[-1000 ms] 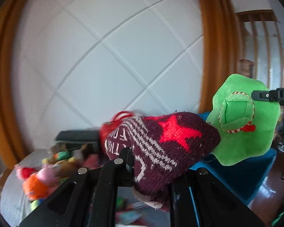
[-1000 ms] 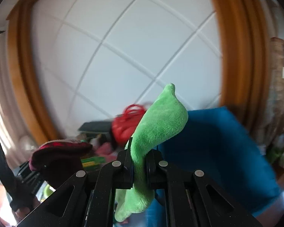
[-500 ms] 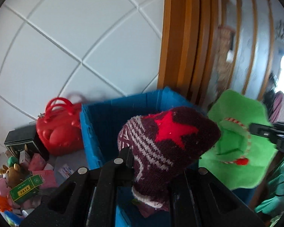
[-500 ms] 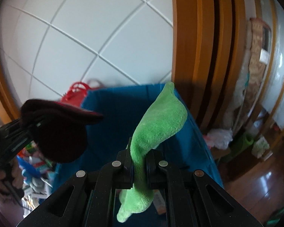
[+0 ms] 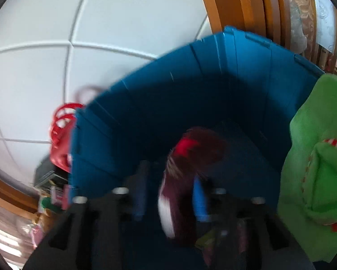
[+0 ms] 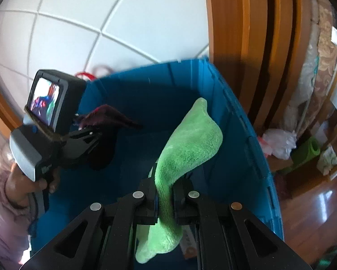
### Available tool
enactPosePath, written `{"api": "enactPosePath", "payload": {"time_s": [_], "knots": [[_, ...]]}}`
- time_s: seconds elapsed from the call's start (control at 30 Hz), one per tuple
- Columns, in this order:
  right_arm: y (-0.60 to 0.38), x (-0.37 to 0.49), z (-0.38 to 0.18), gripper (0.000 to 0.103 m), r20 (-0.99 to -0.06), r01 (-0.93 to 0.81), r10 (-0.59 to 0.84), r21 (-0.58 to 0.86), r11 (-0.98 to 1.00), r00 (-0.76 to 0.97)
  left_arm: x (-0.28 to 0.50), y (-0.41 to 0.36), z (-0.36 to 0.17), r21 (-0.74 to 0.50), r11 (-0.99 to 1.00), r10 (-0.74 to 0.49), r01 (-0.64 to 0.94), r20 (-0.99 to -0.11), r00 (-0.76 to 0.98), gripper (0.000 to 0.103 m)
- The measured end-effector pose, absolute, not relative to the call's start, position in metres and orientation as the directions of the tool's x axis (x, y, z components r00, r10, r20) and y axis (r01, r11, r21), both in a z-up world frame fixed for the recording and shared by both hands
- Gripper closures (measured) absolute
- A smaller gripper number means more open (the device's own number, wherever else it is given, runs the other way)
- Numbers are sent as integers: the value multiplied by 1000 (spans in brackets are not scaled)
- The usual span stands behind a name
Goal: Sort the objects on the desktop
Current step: 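Lift the knit hat and green plush and carry both over the blue crate, then open both tools to drop the knit hat and green plush into the crate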
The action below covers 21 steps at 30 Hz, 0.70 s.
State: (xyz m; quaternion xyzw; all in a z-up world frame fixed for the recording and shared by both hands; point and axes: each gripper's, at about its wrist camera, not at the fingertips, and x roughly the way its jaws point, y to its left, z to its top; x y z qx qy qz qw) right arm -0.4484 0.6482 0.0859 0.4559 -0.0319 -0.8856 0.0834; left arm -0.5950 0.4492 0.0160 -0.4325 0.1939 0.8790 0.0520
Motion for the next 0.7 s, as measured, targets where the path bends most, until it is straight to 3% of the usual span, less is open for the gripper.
{"api": "enactPosePath", "payload": {"time_s": [0.07, 0.23, 0.43, 0.5, 0.57, 0.63, 0.7], "knots": [[644, -457, 75, 94, -829, 117, -155, 108, -987, -537, -594, 446, 17, 231, -931, -24, -281, -810, -586, 45], [632, -480, 49, 94, -881, 147, -142, 83, -986, -451, -576, 426, 33, 127, -950, 51, -284, -837, -545, 45], [620, -506, 29, 94, -875, 211, -339, 280, -937, -344, -553, 402, 39, 72, -941, 106, -332, -867, -488, 45], [626, -512, 13, 90, -904, 168, -323, 285, -944, -279, -549, 399, 35, 61, -935, 115, -350, -879, -462, 45], [634, -515, -12, 78, -966, 126, -168, 145, -981, -195, -545, 401, 30, 70, -927, 109, -367, -889, -444, 45], [641, -513, -28, 39, -985, 98, -39, 23, -995, -166, -547, 405, 22, 62, -921, 114, -386, -902, -416, 45], [646, -509, -38, 30, -989, 110, 17, -34, -993, -145, -545, 410, 15, 49, -914, 118, -402, -917, -380, 45]]}}
